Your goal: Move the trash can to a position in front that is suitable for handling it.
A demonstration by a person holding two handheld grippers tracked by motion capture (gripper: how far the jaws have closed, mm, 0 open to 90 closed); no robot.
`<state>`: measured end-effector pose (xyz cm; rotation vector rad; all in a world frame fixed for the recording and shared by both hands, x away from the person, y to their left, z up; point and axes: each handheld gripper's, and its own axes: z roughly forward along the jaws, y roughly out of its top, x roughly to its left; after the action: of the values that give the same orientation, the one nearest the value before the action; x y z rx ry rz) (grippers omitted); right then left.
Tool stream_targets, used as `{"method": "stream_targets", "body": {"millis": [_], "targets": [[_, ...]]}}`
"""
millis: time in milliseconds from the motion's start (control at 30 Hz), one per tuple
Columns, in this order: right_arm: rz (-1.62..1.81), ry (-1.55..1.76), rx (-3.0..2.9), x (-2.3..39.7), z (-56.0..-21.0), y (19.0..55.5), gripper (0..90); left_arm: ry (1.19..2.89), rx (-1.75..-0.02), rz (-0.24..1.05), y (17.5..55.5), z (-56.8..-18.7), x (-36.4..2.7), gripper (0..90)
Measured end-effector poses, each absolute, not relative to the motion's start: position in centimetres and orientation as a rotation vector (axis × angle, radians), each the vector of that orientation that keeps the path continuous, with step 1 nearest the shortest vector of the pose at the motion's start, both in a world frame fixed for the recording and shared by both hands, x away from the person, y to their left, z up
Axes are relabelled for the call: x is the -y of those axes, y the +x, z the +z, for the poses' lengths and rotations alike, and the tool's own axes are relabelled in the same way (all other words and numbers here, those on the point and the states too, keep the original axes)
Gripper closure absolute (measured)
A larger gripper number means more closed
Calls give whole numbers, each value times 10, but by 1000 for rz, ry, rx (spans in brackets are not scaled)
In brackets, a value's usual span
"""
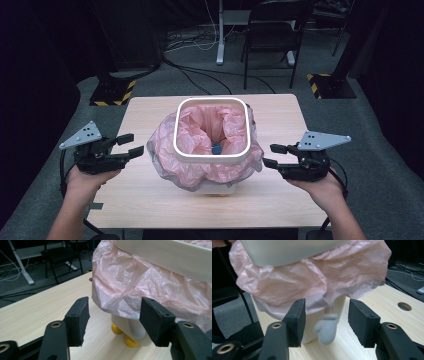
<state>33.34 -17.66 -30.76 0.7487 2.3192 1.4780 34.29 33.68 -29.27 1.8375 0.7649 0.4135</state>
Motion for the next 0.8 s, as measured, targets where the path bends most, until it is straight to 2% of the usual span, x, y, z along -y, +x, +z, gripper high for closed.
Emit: {"method": "stream_targets", "body": {"millis": [800], "targets": [[1516, 607, -2382, 155, -276, 334, 473, 1861, -698, 401, 371, -262, -301, 401]]}}
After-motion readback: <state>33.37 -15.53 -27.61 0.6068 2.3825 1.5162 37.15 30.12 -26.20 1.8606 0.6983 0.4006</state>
